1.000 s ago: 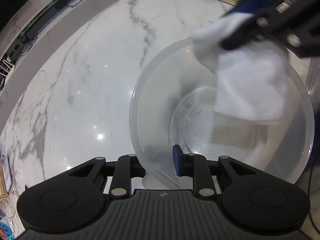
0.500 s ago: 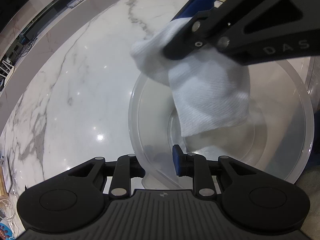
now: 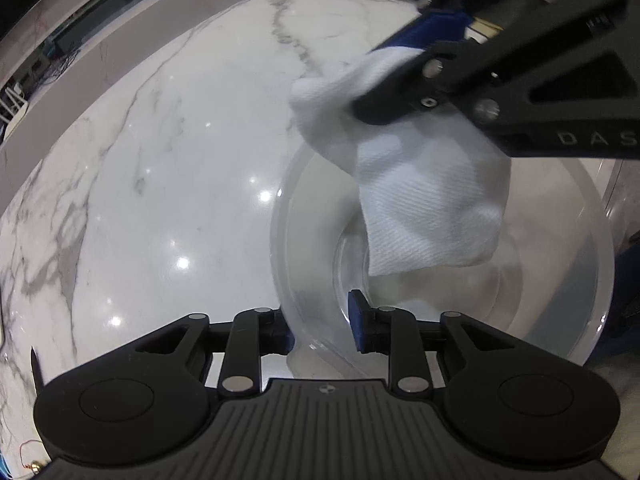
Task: Clean bowl
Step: 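Raise the cloth to the rim with the right gripper while the left gripper holds the bowl, then wipe the white cloth along the bowl's rim with the right gripper, then push the cloth down into the bowl's bottom with the right gripper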
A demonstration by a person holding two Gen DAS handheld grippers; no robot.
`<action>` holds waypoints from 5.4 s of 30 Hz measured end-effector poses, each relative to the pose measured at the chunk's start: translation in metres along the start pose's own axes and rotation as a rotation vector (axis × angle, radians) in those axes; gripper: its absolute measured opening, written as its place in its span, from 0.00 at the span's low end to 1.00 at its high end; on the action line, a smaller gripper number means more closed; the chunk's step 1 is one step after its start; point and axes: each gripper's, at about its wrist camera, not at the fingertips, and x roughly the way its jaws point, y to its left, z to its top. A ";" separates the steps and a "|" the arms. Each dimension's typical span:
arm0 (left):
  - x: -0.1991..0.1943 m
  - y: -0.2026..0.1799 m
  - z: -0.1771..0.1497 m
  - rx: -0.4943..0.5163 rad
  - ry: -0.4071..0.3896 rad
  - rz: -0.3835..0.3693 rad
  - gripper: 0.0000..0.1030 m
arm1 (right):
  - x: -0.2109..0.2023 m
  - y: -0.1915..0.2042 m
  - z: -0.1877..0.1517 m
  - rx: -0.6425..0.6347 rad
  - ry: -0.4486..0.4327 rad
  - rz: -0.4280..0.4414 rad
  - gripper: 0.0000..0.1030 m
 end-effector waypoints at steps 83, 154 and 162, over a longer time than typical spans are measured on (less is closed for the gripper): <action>-0.033 0.027 -0.014 -0.324 0.065 -0.063 0.20 | 0.010 0.036 0.028 -0.033 -0.025 0.041 0.12; -0.029 0.026 -0.012 -0.301 0.076 -0.030 0.21 | -0.072 0.066 -0.035 -0.235 0.175 0.242 0.12; -0.028 0.026 -0.011 -0.300 0.076 -0.030 0.21 | -0.071 0.053 -0.037 -0.215 0.190 0.187 0.12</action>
